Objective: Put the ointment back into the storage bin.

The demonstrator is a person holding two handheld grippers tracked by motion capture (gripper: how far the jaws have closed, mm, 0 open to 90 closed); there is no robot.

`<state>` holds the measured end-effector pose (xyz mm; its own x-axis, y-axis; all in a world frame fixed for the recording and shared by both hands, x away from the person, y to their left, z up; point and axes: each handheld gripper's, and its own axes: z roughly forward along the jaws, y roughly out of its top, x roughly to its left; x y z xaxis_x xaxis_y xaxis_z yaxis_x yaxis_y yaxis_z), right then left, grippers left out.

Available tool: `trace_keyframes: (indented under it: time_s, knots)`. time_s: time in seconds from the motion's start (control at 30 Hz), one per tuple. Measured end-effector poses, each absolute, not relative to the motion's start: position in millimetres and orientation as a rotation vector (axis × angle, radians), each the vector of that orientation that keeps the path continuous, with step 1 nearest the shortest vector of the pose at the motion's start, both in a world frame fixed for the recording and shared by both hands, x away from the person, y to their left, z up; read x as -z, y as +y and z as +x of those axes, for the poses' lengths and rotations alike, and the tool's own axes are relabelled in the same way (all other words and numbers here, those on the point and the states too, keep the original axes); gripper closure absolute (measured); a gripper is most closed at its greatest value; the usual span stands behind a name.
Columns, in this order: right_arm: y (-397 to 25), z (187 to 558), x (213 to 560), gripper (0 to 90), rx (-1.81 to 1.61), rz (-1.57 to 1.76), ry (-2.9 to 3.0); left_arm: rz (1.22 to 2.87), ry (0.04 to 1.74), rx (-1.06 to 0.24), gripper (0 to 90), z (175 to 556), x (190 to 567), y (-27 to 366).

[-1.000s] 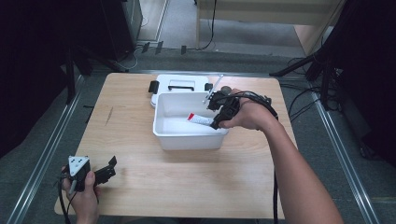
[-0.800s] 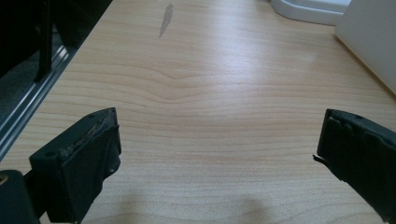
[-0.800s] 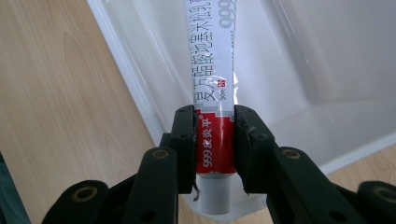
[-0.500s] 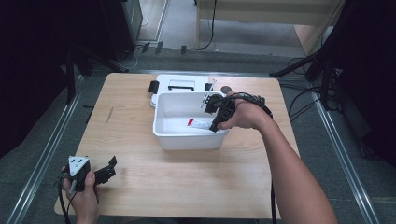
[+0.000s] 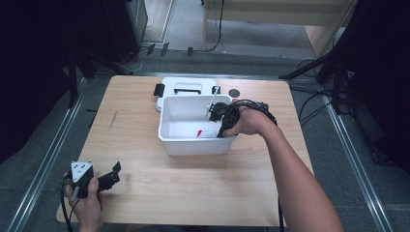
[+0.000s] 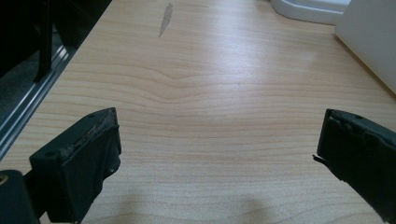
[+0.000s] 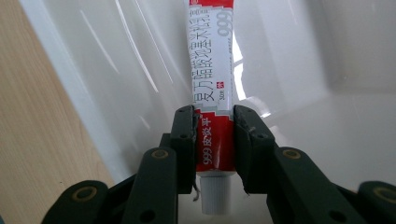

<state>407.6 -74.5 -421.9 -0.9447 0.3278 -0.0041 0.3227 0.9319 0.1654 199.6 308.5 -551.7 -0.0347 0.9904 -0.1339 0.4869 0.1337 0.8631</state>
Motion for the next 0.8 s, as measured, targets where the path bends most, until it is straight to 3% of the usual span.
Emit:
trace_keyframes:
  time_s: [0.57, 0.8]
  knots:
    - [-66.2, 410.5, 429.8, 71.8, -0.160, 0.504, 3.077, 1.456, 1.634, -0.818, 0.1, 199.7, 551.8, 308.7]
    - [-66.3, 409.2, 426.8, 67.9, -0.173, 0.496, 3.068, 1.455, 1.634, -0.817, 0.1, 199.7, 551.8, 308.7]
